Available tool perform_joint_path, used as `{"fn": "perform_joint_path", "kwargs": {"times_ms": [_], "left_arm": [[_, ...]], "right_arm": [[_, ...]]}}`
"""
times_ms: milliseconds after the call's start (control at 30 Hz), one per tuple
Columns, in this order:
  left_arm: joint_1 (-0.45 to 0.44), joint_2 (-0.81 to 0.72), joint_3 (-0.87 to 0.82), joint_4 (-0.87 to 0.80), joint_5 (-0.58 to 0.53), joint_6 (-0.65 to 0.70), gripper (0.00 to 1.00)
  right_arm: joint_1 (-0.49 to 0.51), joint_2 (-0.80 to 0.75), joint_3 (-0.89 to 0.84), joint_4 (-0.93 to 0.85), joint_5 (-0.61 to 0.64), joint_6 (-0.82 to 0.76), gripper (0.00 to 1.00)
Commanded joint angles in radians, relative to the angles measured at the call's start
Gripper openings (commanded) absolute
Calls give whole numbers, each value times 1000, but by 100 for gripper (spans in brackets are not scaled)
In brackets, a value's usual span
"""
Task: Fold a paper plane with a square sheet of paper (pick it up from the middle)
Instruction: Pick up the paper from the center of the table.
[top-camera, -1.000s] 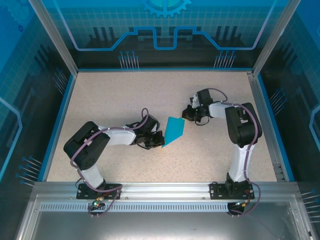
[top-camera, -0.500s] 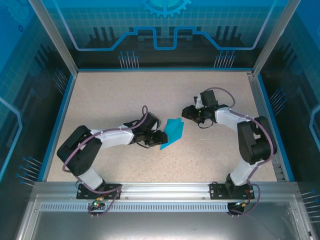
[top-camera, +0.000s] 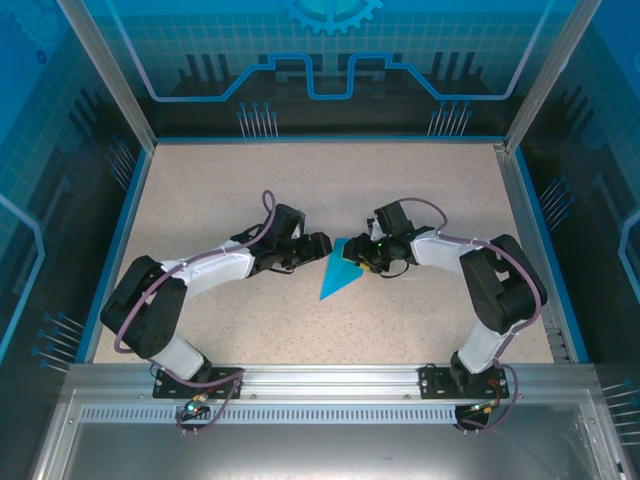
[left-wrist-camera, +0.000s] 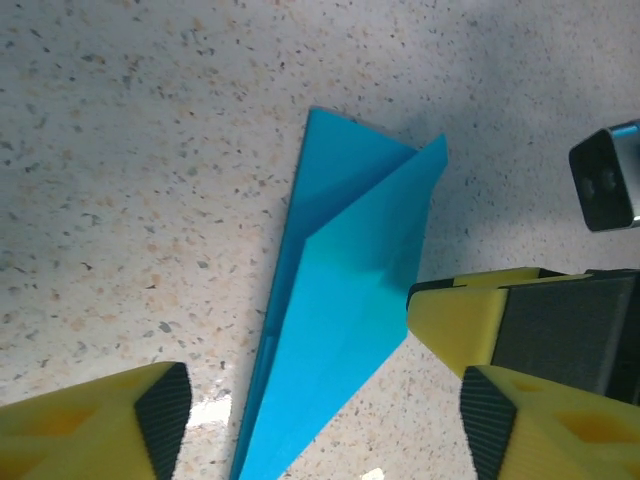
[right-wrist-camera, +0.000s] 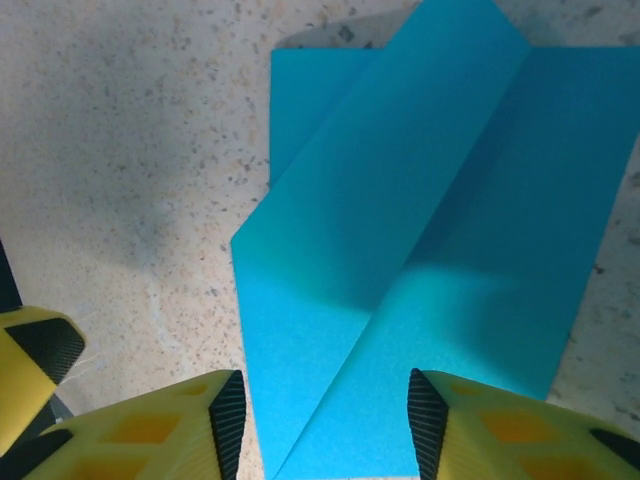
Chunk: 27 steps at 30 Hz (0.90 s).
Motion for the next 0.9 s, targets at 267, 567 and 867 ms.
{"fn": "perform_joint_path", "kwargs": {"times_ms": [267,567,867], "left_arm": [[46,7,-40,19,-30,-14,90],[75,-13,-72,40,-8,-30,95],[121,-29,-102,114,116,-73,99]], "right_arm": [[29,72,56,54,-18,49,42],[38,119,68,84,-53,54,38],[46,112,44,195,-105,46,10]]}}
